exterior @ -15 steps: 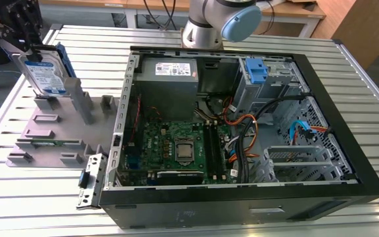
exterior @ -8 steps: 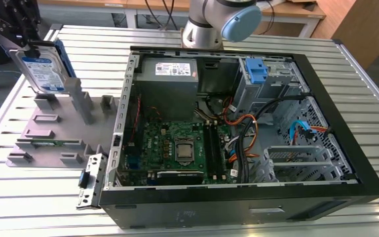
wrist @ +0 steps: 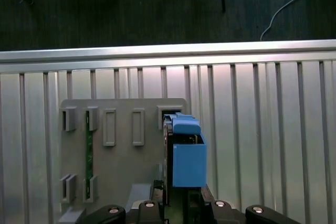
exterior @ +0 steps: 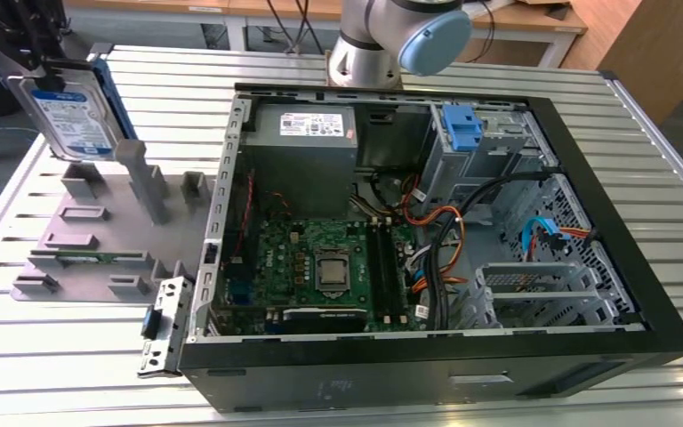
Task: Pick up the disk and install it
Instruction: 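Pick up the disk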
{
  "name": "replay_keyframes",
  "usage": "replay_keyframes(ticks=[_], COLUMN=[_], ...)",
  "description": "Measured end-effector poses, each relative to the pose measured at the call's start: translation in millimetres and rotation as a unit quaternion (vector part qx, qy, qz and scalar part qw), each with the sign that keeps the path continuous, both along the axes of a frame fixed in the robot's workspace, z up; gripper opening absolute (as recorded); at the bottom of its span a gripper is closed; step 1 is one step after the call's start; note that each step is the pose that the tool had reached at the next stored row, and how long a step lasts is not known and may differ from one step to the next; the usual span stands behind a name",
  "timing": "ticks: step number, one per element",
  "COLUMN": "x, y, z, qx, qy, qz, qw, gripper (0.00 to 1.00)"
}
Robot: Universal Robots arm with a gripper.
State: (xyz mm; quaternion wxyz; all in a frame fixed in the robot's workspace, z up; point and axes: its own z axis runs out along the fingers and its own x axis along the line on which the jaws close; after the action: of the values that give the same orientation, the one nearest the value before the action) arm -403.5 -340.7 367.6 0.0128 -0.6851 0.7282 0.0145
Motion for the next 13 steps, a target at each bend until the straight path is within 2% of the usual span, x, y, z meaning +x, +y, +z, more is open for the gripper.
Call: replay_keyframes(ticks=[13], x=[0.0], y=[0.0], z=[36.2], qx=[0.0], qy=[0.0], qz=[0.0], qw=[1.0], gripper=[0.35])
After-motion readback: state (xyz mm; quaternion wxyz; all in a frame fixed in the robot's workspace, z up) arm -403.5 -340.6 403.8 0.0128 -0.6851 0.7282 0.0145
